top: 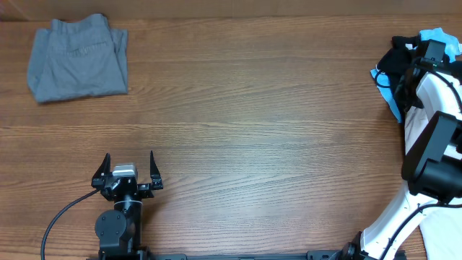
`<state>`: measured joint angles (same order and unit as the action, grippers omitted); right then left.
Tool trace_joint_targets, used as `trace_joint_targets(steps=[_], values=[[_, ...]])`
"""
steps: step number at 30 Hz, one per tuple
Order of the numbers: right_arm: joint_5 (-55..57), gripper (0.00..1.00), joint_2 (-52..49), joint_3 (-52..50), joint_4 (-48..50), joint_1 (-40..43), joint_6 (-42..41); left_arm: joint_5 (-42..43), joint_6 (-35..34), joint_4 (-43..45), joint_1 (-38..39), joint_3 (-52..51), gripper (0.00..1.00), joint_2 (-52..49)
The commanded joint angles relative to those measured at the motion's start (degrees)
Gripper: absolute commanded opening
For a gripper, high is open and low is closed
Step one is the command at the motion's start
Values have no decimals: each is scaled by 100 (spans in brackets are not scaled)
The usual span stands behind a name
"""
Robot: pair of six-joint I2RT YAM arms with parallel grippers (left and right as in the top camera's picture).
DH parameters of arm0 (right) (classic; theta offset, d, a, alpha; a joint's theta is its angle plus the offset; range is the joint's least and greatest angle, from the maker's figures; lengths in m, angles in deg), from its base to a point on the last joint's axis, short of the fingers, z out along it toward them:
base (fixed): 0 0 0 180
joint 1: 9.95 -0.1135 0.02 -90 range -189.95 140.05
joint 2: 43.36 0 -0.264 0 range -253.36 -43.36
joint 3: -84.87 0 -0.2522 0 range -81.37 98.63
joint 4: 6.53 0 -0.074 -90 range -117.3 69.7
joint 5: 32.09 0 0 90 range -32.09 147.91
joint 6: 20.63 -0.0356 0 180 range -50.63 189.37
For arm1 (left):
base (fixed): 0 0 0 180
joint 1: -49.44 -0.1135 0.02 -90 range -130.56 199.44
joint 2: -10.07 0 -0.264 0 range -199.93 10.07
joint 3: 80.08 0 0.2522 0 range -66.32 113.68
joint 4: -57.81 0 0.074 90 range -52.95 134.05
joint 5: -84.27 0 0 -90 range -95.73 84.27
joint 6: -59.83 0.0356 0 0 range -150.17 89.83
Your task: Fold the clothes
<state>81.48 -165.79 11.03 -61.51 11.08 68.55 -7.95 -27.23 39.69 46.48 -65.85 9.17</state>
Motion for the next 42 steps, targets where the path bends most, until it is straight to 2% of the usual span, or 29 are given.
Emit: trace_joint_targets(steps=[1, 2, 3, 5, 6, 17, 28, 35, 42], values=[[-157, 59, 271, 127, -68, 0, -66, -52, -76, 17, 39, -20, 100, 63], [-166, 64, 271, 94, -70, 0, -66, -52, -76, 17, 39, -20, 100, 63], [-164, 78, 271, 61, -70, 0, -66, -52, -76, 17, 39, -20, 100, 63], [-168, 97, 271, 11, -50, 0, -70, -52, -76, 17, 39, -20, 100, 63], [-186, 100, 271, -17, -24, 0, -70, -52, -76, 17, 39, -20, 100, 63], [-568, 100, 398, 35, -160, -2, -275, -52, -76, 17, 39, -20, 100, 63], [-835, 100, 2046, 35, -509, -2, -1150, -52, -76, 17, 39, -20, 100, 63], [-1974, 100, 2706, 35, -866, -2, -1147, -52, -76, 17, 39, -20, 100, 63], [-2116, 100, 3023, 35, -1191, -7, -1147, -52, -76, 17, 39, -20, 100, 63]])
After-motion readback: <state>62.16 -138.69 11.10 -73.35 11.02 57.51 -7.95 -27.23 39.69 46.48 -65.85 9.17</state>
